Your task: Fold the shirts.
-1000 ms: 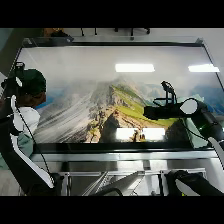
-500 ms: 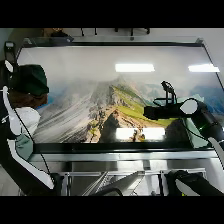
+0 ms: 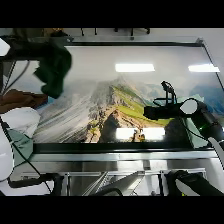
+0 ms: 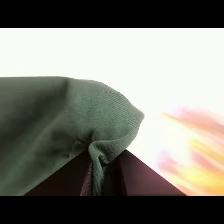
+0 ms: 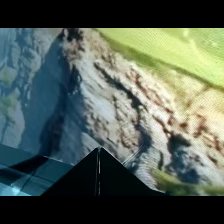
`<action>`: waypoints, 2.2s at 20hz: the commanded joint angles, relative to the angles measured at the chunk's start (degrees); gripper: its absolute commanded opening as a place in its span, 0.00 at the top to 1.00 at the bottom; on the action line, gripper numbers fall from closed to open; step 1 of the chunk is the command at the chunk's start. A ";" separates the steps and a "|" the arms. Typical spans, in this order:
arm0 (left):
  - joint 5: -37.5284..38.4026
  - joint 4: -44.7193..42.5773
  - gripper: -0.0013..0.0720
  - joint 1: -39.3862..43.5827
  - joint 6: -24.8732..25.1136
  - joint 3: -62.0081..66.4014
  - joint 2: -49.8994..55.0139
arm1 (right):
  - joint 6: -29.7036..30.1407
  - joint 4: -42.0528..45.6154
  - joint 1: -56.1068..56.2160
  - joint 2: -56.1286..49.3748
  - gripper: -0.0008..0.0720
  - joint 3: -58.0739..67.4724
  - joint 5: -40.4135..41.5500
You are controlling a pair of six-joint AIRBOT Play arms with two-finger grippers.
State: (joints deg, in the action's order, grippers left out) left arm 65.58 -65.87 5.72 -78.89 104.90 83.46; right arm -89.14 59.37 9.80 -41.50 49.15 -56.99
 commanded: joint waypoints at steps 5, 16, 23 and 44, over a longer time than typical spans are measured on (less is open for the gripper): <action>-1.62 9.94 0.95 23.17 -1.77 -19.30 -5.05 | -0.07 -0.02 -0.02 0.07 0.95 0.02 -3.50; 13.86 6.60 0.03 13.03 -4.20 -22.58 -6.14 | 0.85 5.84 -6.21 0.17 0.35 11.61 -14.05; -5.62 20.39 0.03 5.95 -0.04 -59.95 -14.91 | 10.03 1.20 -18.62 -11.96 0.33 11.89 -10.62; 3.26 14.88 0.95 -2.29 12.55 -47.87 6.34 | 45.05 -40.68 -13.94 -39.32 0.30 11.93 12.31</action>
State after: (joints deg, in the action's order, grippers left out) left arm 64.18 -45.50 8.45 -66.52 55.68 89.58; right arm -47.00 19.97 -5.06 -79.81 61.12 -46.28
